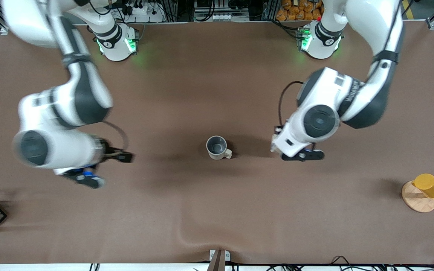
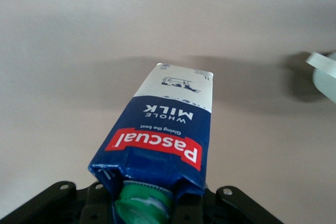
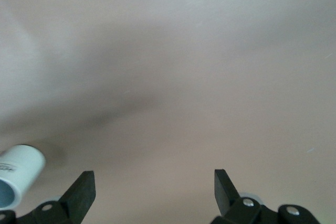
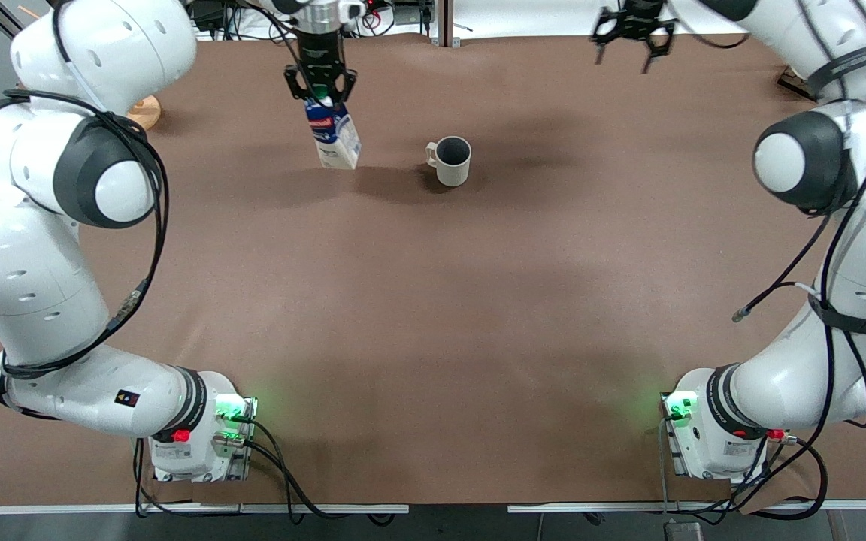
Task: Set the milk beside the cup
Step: 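Retract the right gripper while the left gripper carries the carton toward the mug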
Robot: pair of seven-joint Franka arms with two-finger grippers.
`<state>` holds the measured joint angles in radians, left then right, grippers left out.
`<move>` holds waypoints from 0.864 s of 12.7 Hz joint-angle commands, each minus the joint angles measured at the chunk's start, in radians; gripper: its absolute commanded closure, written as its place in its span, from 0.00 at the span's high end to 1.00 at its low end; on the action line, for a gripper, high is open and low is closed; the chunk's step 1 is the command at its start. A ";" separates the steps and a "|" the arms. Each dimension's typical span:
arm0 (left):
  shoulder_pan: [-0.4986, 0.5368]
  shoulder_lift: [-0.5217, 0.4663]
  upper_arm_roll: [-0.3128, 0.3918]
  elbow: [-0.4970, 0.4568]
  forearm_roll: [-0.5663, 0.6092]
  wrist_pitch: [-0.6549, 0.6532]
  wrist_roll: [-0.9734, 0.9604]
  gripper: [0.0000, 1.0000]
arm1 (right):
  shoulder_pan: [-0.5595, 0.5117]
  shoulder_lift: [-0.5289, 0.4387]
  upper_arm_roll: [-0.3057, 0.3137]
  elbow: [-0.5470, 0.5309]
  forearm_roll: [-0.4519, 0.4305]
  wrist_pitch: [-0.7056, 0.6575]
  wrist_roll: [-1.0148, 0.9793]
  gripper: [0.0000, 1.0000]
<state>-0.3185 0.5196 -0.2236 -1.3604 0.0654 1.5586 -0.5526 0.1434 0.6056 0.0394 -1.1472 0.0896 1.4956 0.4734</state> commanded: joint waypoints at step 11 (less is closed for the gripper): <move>-0.338 0.128 0.026 0.135 -0.203 0.033 -0.415 0.00 | -0.260 -0.434 0.023 -0.474 -0.074 0.238 -0.447 1.00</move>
<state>-0.6480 0.5770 -0.2245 -1.2944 -0.1138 1.5713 -0.9522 -0.0971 0.4241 0.0439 -1.2964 0.0346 1.5783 0.0601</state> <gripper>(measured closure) 0.696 0.000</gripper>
